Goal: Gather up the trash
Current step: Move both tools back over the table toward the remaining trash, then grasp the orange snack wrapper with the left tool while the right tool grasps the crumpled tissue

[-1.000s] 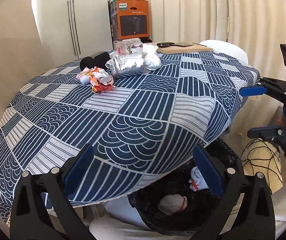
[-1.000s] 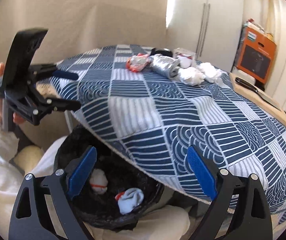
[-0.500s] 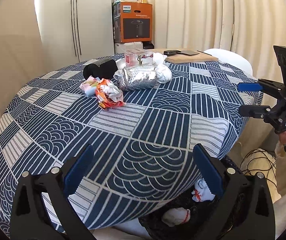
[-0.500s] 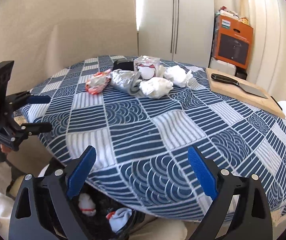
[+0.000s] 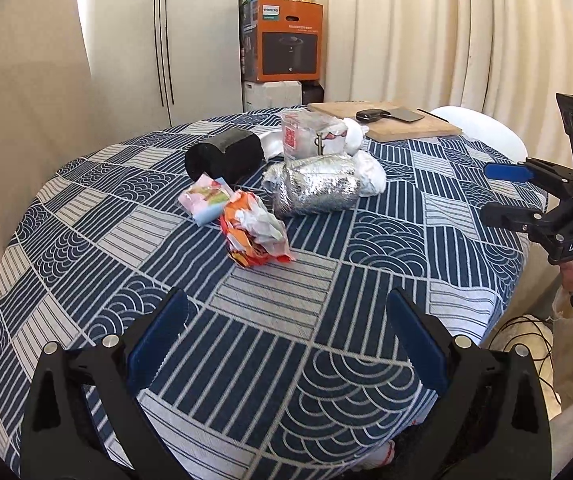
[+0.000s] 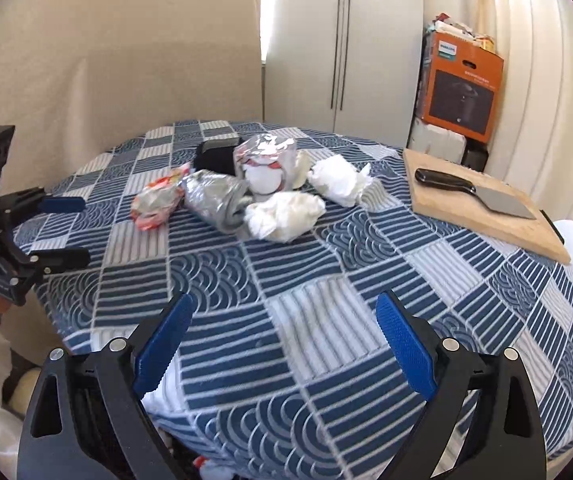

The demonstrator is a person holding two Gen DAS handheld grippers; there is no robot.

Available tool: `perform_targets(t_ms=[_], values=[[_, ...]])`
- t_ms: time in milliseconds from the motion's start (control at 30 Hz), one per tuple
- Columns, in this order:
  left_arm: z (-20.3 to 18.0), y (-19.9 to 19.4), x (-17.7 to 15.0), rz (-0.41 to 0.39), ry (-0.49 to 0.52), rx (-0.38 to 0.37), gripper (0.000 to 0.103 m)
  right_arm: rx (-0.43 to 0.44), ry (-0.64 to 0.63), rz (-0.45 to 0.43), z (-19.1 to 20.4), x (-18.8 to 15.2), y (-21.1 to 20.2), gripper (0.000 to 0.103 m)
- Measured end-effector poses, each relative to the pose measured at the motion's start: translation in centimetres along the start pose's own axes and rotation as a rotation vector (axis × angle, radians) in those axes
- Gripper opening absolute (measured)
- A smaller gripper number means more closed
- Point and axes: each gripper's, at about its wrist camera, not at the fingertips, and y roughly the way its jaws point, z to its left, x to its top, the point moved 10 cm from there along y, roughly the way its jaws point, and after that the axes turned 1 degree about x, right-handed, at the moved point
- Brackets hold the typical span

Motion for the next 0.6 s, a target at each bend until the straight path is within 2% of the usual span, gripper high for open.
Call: perform_targets(t_ms=[233,600], values=[[0.6,1.3,1.5,0.013,0.024,-0.003,0.097,-0.006,0.015,0.034,-1.3,1.3,2.3,0.089],[2.2,3.9,3.2,0.049,0.001,0.004,0.097,-0.011,-0.054,0.074,-1.2,3.4,5.3,0.089]])
